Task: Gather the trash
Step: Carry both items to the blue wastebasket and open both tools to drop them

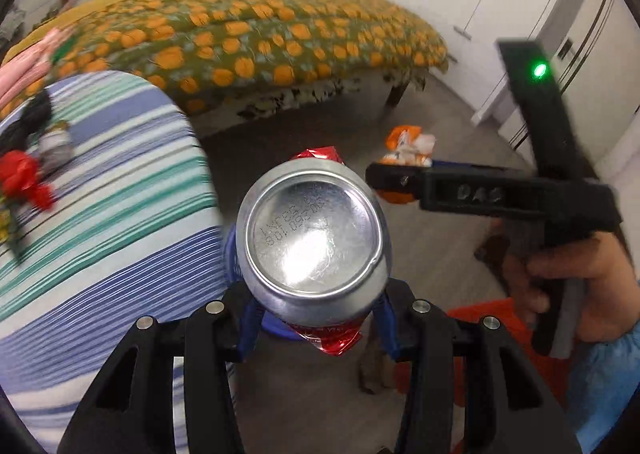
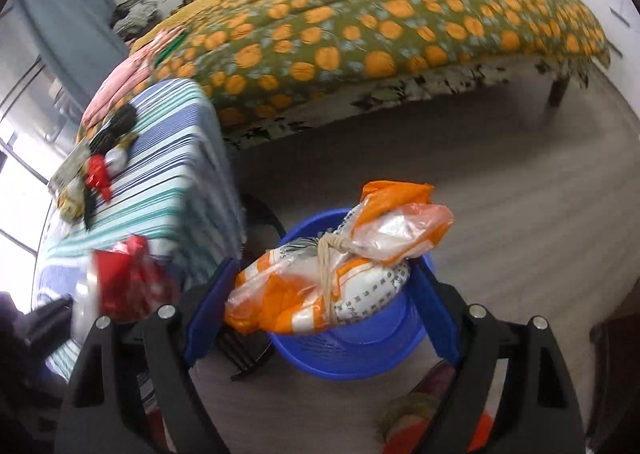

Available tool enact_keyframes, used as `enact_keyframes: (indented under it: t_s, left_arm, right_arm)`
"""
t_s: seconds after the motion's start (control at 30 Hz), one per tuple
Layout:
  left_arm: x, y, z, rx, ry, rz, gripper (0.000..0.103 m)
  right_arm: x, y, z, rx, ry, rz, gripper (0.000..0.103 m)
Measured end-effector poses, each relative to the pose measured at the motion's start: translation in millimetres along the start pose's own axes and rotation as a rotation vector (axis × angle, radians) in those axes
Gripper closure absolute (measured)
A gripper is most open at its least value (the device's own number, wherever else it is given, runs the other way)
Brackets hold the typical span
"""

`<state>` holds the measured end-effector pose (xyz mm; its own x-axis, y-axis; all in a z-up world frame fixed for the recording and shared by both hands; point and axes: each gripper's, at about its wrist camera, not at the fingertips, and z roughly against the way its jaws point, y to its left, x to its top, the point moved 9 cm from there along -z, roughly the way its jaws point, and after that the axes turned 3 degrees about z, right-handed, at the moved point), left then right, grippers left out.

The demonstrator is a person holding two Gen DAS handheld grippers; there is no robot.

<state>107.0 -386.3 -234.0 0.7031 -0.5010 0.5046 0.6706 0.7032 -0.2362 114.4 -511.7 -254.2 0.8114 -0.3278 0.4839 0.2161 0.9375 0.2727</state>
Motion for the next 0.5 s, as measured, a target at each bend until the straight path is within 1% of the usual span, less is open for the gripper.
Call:
enact_keyframes:
  t_s: [0.13, 0.27, 0.3, 0.33, 0.37, 0.4, 0.5]
  left_arm:
    - [4.7, -5.1, -42.9, 0.03, 0.06, 0.009, 0.056]
    - [8.3, -8.1, -71.0, 0.049, 0.083, -0.008, 0.054]
    - [10.4, -9.7, -77.3, 0.058, 0.075, -0.011, 0.052]
    - [10.1, -10.5, -79.9, 0.066, 0.068, -0.01, 0.035]
    - [10.8, -11.9, -82.4, 0.065, 0.065, -0.007, 0.027]
    - [11.4, -13.0, -85.8, 0.063, 0.066, -0.004, 0.024]
    - [12.3, -15.6, -88.4, 0.069, 0.06, -0.012, 0.023]
  right_arm:
    - [2.6, -19.6, -13.4, 0.021, 0.022, -0.061, 0.02]
    - [2.1, -34.3, -26.2, 0.059, 0.046, -0.124, 0.02]
    - [2.5, -37.1, -31.1, 0.075, 0.052, -0.142, 0.018]
    - [4.0, -38.3, -33.9, 0.086, 0.051, -0.154, 0.012]
    - [5.2, -41.2, -35.4, 0.093, 0.046, -0.168, 0.01]
    - [6.8, -44.7, -35.9, 0.098, 0.037, -0.185, 0.009]
    - [13.7, -53.5, -29.1, 0.113, -0.001, -0.224, 0.009]
